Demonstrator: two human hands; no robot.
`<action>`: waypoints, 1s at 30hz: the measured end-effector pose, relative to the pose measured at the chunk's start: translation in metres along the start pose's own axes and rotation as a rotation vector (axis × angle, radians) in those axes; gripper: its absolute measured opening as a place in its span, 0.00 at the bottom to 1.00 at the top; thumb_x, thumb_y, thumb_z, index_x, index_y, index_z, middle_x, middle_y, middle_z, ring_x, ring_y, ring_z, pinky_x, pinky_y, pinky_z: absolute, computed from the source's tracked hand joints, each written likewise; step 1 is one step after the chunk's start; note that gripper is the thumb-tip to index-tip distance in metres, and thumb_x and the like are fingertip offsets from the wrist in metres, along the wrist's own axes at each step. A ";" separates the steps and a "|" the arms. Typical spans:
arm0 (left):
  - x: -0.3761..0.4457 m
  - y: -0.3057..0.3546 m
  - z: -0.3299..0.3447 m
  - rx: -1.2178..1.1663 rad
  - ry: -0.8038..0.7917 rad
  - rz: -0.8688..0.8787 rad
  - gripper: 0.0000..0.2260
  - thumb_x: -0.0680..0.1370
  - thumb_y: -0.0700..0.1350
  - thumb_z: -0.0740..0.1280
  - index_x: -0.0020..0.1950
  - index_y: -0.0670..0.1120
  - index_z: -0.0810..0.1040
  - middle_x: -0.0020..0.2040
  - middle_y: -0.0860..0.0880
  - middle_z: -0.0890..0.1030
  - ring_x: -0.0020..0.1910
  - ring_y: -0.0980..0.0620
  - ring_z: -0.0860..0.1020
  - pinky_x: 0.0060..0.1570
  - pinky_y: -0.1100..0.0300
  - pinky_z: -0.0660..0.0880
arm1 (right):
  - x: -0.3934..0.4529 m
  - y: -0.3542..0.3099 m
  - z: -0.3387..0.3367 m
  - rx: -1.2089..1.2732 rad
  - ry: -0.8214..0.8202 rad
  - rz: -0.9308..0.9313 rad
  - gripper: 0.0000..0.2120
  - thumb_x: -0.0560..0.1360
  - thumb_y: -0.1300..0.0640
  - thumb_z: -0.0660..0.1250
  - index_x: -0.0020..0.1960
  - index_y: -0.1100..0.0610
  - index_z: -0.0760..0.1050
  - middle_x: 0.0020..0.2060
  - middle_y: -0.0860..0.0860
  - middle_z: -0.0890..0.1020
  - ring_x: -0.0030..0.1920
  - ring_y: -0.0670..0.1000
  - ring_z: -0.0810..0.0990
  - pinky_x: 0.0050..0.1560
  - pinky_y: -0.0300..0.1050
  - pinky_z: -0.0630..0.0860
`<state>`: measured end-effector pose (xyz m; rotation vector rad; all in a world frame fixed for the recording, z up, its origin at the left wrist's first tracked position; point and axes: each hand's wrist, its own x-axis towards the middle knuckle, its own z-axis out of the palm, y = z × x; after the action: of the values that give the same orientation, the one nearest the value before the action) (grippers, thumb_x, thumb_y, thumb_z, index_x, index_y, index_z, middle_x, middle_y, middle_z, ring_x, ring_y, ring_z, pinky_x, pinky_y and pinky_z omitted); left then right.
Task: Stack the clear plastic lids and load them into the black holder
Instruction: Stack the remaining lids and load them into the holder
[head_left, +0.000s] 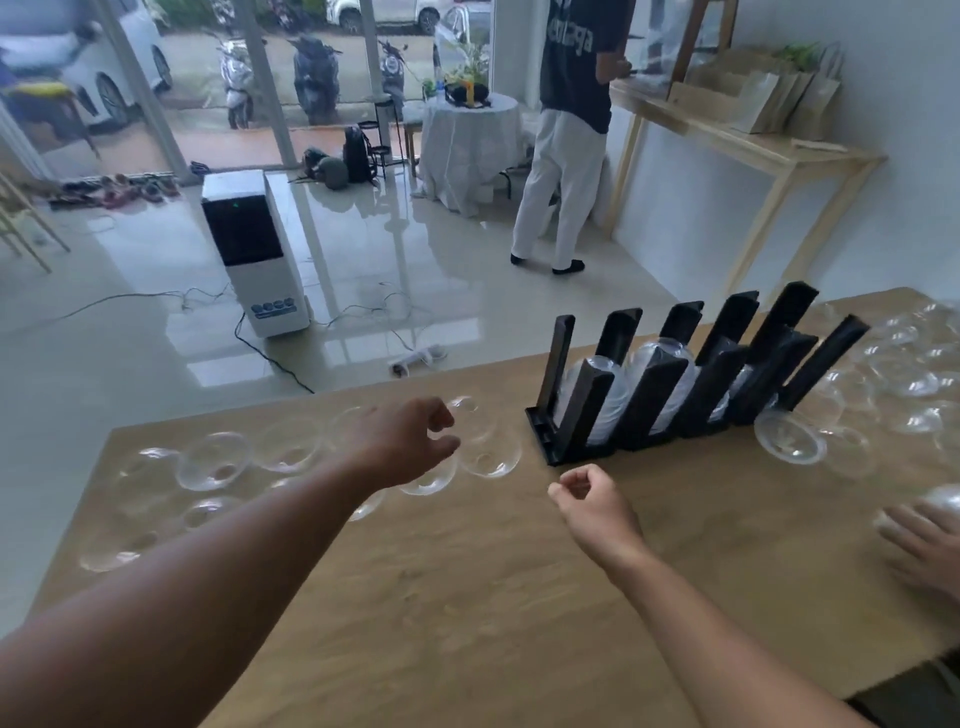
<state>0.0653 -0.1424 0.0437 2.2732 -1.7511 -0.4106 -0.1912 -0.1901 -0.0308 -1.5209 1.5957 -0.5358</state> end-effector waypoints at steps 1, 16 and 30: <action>-0.011 -0.013 0.006 0.019 -0.023 -0.009 0.16 0.74 0.64 0.67 0.58 0.60 0.79 0.54 0.64 0.81 0.56 0.55 0.80 0.60 0.53 0.72 | -0.005 -0.002 0.009 -0.058 -0.035 -0.017 0.07 0.76 0.47 0.70 0.51 0.47 0.76 0.46 0.43 0.82 0.44 0.44 0.81 0.47 0.45 0.78; -0.042 -0.070 0.041 0.298 -0.145 -0.043 0.37 0.68 0.63 0.75 0.71 0.50 0.67 0.68 0.50 0.71 0.69 0.45 0.67 0.66 0.48 0.65 | 0.025 -0.066 0.049 -0.860 -0.262 -0.356 0.40 0.73 0.40 0.75 0.78 0.48 0.61 0.72 0.52 0.67 0.71 0.56 0.67 0.69 0.55 0.70; 0.058 -0.048 0.052 0.497 -0.355 0.110 0.57 0.59 0.63 0.82 0.79 0.52 0.54 0.79 0.51 0.65 0.77 0.46 0.60 0.72 0.46 0.57 | 0.124 -0.091 0.078 -1.157 -0.535 -0.633 0.61 0.62 0.27 0.76 0.83 0.45 0.49 0.78 0.53 0.67 0.75 0.60 0.65 0.70 0.58 0.66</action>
<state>0.1034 -0.1879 -0.0258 2.5278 -2.3667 -0.4133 -0.0633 -0.3051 -0.0370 -2.7387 0.9389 0.6027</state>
